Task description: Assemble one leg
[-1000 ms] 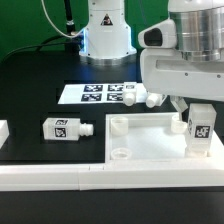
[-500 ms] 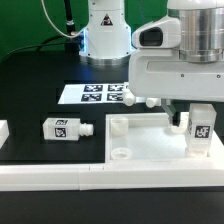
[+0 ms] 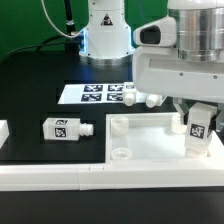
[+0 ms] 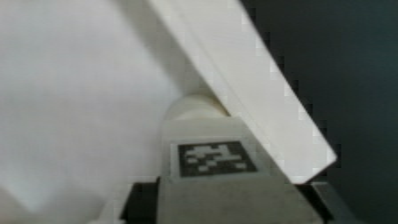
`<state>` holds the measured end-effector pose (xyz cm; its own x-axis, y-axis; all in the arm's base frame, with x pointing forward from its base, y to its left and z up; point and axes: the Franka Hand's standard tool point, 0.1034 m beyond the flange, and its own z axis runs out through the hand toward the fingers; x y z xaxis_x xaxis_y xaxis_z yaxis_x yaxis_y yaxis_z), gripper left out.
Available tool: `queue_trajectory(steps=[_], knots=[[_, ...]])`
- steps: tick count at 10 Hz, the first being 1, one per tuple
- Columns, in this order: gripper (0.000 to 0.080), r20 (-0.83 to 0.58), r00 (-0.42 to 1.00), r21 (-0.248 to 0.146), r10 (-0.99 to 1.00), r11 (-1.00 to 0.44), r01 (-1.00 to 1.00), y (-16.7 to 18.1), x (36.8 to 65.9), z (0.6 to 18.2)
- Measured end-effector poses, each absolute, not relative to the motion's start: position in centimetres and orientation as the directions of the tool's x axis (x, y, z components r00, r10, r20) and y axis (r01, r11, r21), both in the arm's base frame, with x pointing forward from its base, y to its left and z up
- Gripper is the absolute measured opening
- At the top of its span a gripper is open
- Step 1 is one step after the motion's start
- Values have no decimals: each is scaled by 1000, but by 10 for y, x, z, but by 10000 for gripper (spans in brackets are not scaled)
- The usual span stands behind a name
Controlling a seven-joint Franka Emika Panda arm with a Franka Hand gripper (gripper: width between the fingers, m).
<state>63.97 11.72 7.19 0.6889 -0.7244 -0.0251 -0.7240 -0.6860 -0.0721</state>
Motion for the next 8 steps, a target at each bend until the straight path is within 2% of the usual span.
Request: queue_trajectory(steps=[2,3,4,6,7,8], knots=[[285,-63,401,-61,-914,-398,-915,119,638,71],[285,-90,243,-81,-966,-236,-968,120,640,70],[285,-104,158,-87,-982,-150,-985,120,640,70],[285,-105,146,-86,-984,-138,-987,119,640,70],[357,-81,289,-98,-954,-281,-955,119,641,70],[357,-48,470,-107,-881,-464,-880,119,642,71]])
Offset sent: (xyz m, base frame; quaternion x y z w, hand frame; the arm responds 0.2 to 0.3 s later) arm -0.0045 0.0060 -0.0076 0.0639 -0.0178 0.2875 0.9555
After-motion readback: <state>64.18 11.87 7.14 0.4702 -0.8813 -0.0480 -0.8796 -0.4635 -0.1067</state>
